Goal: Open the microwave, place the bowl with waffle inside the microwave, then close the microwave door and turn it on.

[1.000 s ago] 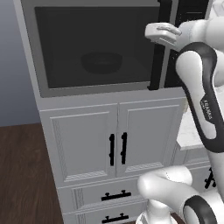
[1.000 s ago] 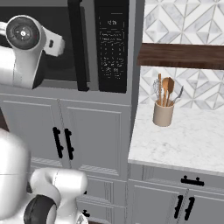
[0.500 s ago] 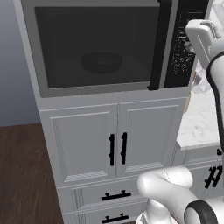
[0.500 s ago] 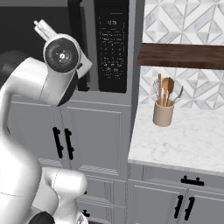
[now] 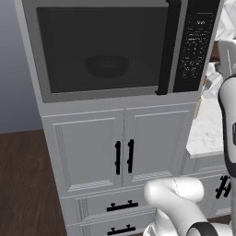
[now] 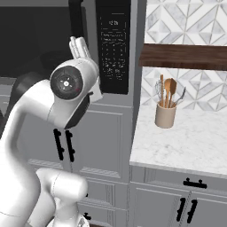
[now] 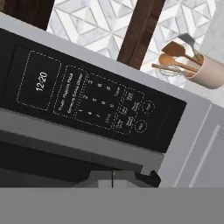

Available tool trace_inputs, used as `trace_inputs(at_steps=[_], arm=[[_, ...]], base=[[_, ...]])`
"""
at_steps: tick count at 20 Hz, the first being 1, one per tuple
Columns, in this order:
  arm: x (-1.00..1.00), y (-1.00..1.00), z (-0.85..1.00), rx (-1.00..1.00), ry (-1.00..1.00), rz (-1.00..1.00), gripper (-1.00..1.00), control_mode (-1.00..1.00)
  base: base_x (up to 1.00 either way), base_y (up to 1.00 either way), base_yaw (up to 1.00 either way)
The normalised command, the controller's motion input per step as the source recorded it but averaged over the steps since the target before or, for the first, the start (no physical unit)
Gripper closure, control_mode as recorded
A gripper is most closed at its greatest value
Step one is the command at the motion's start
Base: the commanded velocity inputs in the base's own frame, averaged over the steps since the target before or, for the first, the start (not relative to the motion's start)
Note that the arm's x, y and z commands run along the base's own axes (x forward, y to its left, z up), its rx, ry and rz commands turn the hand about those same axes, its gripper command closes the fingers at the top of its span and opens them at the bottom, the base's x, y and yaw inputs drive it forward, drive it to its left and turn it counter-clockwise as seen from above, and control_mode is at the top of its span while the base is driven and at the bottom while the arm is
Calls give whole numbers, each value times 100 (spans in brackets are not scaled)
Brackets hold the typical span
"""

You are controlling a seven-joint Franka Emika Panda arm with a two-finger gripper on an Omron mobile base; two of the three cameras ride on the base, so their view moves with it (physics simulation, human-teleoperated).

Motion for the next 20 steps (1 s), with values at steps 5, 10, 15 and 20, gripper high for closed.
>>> trace_inputs(at_steps=[5, 10, 15, 20], arm=[[2, -21, -11, 6, 9, 0, 100, -100], [10, -1, -36, 2, 0, 0, 100, -100], [25, -21, -33, 8, 0, 0, 100, -100], [34, -22, -6, 11, 0, 0, 100, -100]], base=[[0, 0, 0], [0, 0, 0], [0, 0, 0], [0, 0, 0]])
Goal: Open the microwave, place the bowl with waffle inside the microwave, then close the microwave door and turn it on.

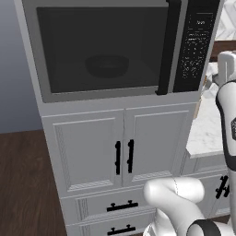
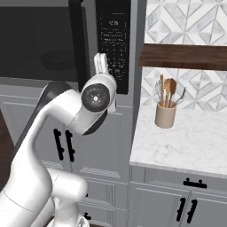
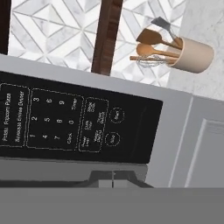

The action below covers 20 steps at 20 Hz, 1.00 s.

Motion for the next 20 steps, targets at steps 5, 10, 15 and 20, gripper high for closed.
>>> trace_inputs(at_steps=[5, 10, 15, 20], arm=[[33, -6, -8, 8, 0, 0, 100, -100], [29, 0, -15, 5, 0, 0, 100, -100], [37, -1, -11, 6, 0, 0, 100, -100], [43, -1, -14, 6, 0, 0, 100, -100]], base=[[0, 0, 0], [0, 0, 0], [0, 0, 0], [0, 0, 0]])
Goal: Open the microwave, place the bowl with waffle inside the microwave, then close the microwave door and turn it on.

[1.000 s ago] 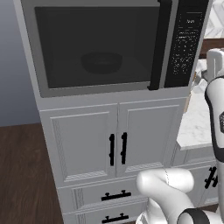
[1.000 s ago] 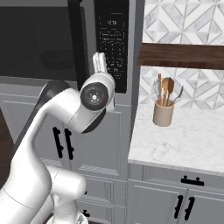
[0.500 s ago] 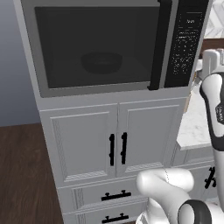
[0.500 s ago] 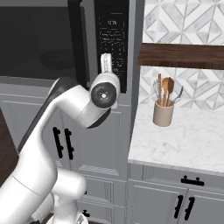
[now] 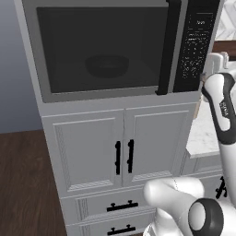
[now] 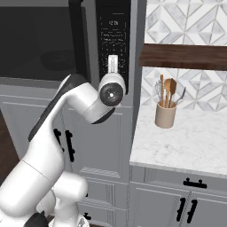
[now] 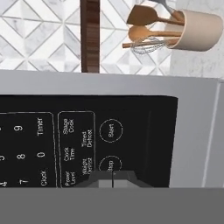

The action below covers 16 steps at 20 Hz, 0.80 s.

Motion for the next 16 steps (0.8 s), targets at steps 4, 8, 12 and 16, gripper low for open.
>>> trace_inputs(at_steps=[4, 8, 12, 16], arm=[[39, -13, -13, 8, 0, 0, 100, -100], [38, -23, -4, 9, 0, 0, 100, -100], [49, -9, -7, 9, 0, 0, 100, -100], [49, 0, -17, 6, 0, 0, 100, -100]], base=[[0, 0, 0], [0, 0, 0], [0, 0, 0], [0, 0, 0]])
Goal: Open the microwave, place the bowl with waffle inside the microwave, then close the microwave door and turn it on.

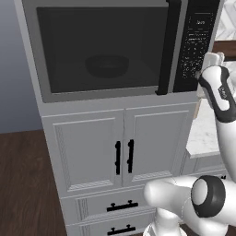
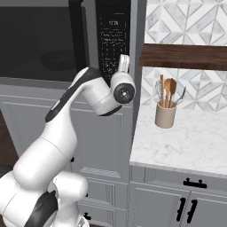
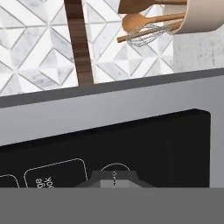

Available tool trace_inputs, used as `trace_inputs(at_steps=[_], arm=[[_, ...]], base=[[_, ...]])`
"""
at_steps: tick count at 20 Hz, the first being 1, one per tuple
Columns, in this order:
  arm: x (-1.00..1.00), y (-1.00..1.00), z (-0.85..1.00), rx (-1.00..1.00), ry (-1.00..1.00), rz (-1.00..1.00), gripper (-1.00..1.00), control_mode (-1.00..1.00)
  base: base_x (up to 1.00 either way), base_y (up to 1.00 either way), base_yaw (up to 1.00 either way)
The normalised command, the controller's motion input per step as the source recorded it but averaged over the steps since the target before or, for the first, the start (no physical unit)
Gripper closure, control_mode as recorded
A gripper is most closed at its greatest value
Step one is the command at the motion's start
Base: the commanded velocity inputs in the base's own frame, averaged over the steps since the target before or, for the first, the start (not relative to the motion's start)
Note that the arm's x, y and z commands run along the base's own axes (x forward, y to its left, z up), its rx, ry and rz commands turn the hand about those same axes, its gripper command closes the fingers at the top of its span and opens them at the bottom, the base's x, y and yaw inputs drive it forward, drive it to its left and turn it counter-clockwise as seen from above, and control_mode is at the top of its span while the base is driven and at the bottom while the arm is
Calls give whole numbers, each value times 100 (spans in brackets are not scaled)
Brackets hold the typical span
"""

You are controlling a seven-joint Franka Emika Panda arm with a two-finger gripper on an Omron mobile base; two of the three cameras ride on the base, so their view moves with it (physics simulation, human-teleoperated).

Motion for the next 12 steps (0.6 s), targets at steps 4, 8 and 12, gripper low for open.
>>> trace_inputs(at_steps=[4, 8, 12], arm=[[47, -1, -24, 5, 0, 0, 100, -100], [6, 0, -8, 2, 0, 0, 100, -100], [-80, 0, 8, 0, 6, 0, 100, -100]], base=[[0, 0, 0], [0, 0, 0], [0, 0, 0]])
